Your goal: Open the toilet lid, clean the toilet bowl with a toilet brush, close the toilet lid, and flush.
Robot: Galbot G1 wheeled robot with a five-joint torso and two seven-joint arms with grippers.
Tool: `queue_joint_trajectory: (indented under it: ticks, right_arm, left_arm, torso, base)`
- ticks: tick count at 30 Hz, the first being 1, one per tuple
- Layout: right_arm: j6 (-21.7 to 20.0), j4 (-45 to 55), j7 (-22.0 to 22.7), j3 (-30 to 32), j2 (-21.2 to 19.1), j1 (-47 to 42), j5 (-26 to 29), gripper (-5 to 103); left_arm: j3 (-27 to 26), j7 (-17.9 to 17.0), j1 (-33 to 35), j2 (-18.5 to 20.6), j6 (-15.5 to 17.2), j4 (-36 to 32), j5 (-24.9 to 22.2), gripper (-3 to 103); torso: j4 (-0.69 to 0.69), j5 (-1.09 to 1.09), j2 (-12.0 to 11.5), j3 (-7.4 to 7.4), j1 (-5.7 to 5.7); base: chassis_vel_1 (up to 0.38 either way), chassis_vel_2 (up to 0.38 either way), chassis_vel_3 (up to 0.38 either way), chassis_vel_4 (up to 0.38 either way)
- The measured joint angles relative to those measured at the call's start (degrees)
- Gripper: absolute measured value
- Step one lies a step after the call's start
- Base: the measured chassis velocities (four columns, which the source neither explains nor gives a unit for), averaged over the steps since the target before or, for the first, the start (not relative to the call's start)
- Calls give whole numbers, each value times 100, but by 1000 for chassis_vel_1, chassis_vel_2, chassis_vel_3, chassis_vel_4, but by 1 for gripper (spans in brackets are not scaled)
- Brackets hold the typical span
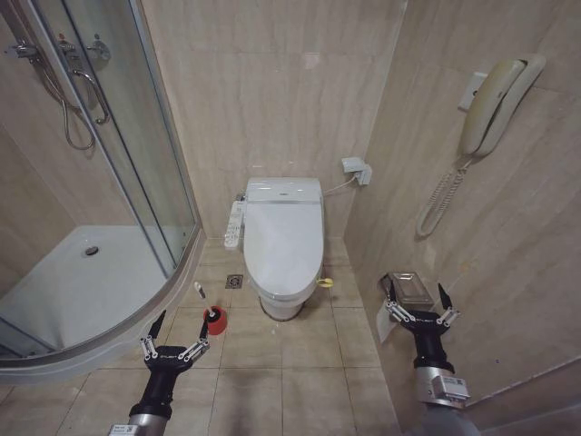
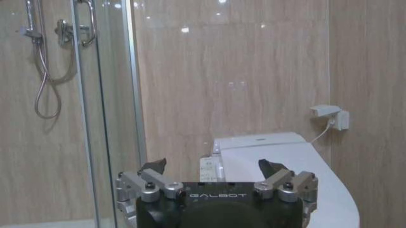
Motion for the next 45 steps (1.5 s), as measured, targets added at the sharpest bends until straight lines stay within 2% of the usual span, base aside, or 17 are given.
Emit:
queue_joint_trajectory:
  ticks: [45]
  right_arm:
    - [0,0,0,0,0,0,0,100]
  left_arm:
    - [0,0,0,0,0,0,0,98]
  torso:
    - [0,0,0,0,0]
  base:
    - [-2,-5,2,7]
